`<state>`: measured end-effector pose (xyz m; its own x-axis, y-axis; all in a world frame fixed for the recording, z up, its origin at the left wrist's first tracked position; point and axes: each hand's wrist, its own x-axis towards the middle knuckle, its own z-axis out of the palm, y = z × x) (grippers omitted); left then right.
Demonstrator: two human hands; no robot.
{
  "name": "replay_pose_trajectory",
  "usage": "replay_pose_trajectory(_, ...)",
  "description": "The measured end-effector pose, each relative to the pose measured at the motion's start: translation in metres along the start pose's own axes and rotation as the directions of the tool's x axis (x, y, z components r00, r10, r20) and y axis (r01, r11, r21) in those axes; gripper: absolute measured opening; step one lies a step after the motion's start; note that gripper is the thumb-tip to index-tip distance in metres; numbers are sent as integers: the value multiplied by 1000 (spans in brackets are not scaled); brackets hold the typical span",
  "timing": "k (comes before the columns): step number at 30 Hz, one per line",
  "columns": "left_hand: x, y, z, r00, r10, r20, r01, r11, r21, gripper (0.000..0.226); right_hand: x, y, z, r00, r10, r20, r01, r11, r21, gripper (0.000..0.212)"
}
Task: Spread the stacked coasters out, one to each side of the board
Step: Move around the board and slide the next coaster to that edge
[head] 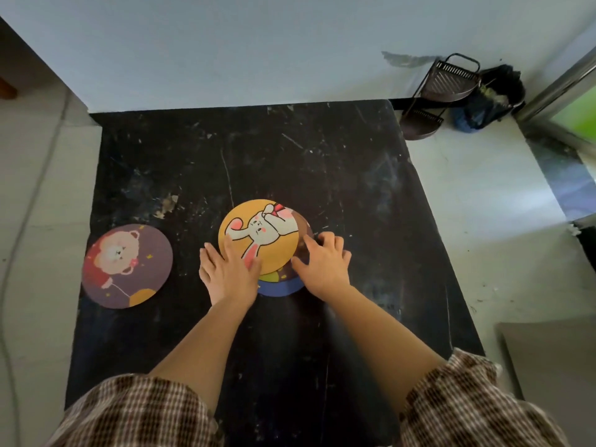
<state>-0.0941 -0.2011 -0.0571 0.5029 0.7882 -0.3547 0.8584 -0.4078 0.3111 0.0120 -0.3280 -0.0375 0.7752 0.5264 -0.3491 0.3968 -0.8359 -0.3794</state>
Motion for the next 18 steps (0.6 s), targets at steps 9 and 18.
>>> replay_pose_trajectory(9,-4,4,-11,992,-42,-123,1,949,-315,63,8,-33,3,964,264,-30,-230,886,403,12)
replay_pose_trajectory(18,-2,-4,-26,984,-154,-87,63,765,-641,54,12,-41,-8,879,437,189,-433,568,700,26)
